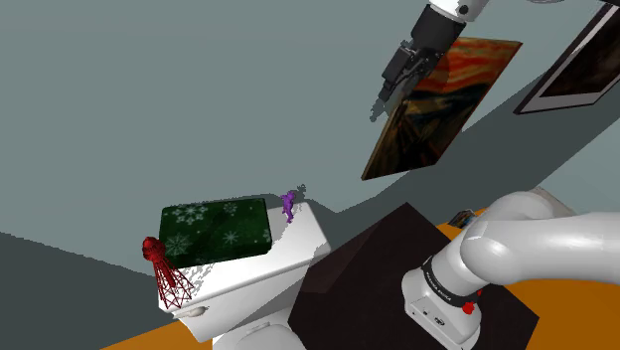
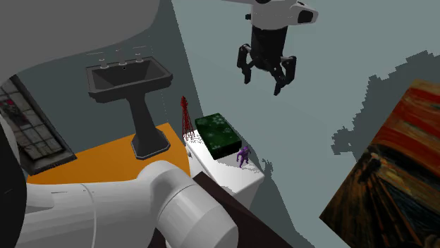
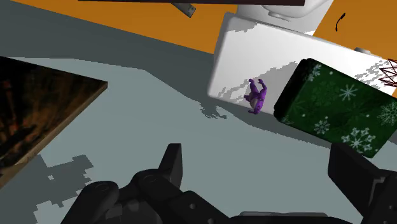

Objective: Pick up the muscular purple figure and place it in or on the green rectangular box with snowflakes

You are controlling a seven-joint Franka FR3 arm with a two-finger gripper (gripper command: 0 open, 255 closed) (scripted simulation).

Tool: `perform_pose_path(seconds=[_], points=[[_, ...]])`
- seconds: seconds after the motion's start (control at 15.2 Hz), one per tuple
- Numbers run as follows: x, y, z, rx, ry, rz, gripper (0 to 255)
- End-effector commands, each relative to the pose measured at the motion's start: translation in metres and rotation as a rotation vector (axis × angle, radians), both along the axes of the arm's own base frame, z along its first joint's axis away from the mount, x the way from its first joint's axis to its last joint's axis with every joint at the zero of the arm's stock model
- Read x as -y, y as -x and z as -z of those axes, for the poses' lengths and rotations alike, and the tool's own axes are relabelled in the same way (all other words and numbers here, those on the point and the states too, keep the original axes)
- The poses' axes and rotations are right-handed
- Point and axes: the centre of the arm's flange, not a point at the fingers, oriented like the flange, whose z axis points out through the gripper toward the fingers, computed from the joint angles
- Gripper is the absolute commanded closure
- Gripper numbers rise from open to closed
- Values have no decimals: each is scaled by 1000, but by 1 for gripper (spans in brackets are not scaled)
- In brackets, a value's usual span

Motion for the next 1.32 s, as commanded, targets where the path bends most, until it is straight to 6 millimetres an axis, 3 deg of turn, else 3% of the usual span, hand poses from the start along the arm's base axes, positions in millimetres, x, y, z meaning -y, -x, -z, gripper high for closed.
perform_pose_path(seconds=[0.0,1.25], points=[[0,0,0,0,0,0,0],[-71,-139,215,-218,19,136,0]])
